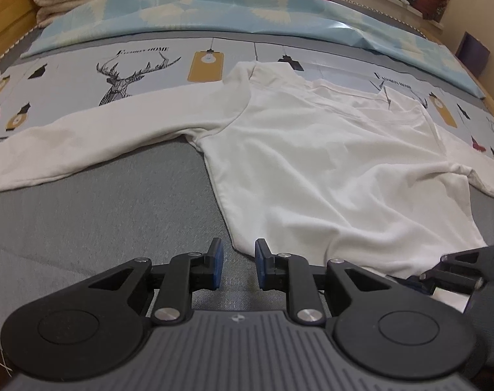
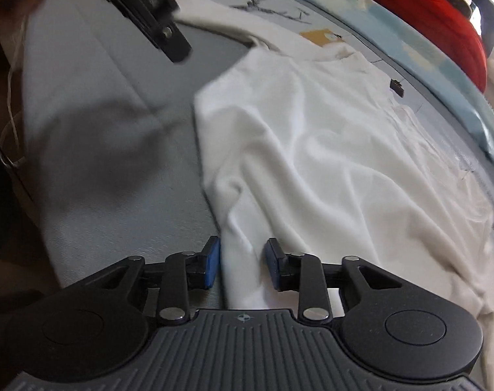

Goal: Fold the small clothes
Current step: 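Pinch the shirt hem with the left tool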

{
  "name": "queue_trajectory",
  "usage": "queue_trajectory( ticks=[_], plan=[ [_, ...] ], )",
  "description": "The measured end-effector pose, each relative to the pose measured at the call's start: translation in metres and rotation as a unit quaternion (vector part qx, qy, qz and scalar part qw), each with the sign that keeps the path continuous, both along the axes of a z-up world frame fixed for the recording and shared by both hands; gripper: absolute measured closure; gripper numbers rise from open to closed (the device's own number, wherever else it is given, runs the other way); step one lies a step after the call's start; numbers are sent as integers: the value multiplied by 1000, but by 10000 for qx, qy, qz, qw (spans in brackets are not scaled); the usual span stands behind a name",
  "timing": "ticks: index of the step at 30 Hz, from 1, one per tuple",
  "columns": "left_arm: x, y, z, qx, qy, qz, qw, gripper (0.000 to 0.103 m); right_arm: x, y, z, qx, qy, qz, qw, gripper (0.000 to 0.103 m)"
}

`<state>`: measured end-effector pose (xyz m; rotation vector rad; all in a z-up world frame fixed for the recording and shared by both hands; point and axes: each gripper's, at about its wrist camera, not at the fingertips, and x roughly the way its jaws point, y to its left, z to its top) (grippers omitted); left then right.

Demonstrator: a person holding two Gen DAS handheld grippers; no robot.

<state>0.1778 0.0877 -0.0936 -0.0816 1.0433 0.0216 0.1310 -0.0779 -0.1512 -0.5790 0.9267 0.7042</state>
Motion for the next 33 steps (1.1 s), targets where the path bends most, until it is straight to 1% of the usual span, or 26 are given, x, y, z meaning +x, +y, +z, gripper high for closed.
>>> queue_trajectory(
  ticks=[1,2,3,4,5,6,7,9,10,11,12,13,14,15,17,19,20,21,22,26,27,28,29,30,32,33],
  plan=[
    [1,1,0,-54,14,36,10000,80,7,-7,5,209,112,-196,9995,99],
    [2,1,-1,-108,27,64,9999,80,18,-16,12,537,274,-477,9970,99],
    [4,1,-1,-182,47,87,9998,80,35,-35,23,1181,567,-1035,9860,99],
    [6,0,-2,-263,74,100,9996,80,52,-53,29,1712,781,-1534,9701,99],
    [7,-1,-3,-344,102,109,9993,80,70,-81,34,2381,1013,-2248,9394,99],
    [9,-3,-5,-465,155,110,9987,80,80,-104,33,2749,1112,-2836,9119,99],
    [12,-5,-8,-573,220,105,9981,80,88,-127,28,2951,1184,-3451,8831,99],
    [17,-10,-14,-818,394,99,9958,80,97,-156,15,2980,1310,-4207,8468,99],
    [20,-13,-17,-956,483,99,9942,80,99,-165,10,3004,1408,-4414,8337,98],
    [23,-16,-21,-1078,546,109,9926,80,99,-171,5,3058,1553,-4505,8243,98],
    [27,-18,-24,-1235,622,117,9903,80,100,-173,2,3107,1689,-4486,8208,97],
    [31,-22,-28,-1389,700,118,9878,80,101,-173,1,3038,1687,-4452,8253,91],
    [35,-26,-31,-1513,762,115,9855,80,104,-170,1,2927,1622,-4406,8330,86],
    [39,-31,-34,-1632,816,112,9832,80,102,-168,3,2791,1523,-4318,8440,82],
    [48,-41,-39,-1877,849,92,9785,80,101,-167,5,2678,1444,-4207,8546,82],
    [57,-51,-41,-2027,758,51,9763,79,99,-166,5,2616,1430,-4130,8606,82],
    [60,-55,-40,-2050,652,61,9766,77,105,-167,3,2577,1409,-4113,8629,82],
    [63,-60,-39,-2050,512,80,9774,68,102,-168,4,2543,1388,-4102,8648,82],
    [67,-65,-38,-2031,384,93,9784,65,99,-170,5,2549,1403,-4106,8641,82],
    [78,-81,-39,-1827,59,147,9830,65,103,-174,1,2613,1478,-4138,8594,82],
    [80,-84,-39,-1765,15,145,9842,67,103,-174,1,2616,1493,-4133,8593,82],
    [81,-88,-40,-1718,-29,100,9851,82,104,-173,1,2597,1497,-4124,8603,82],
    [80,-90,-39,-1706,-54,26,9853,90,104,-172,2,2586,1491,-4110,8613,82],
    [80,-92,-37,-1667,-90,-69,9859,95,105,-172,3,2566,1488,-4082,8634,82],
    [75,-91,-28,-1554,-231,-214,9873,95,106,-173,7,2540,1467,-4060,8655,81],
    [72,-89,-22,-1547,-292,-272,9872,95,105,-176,11,2565,1434,-4072,8647,76]
  ],
)
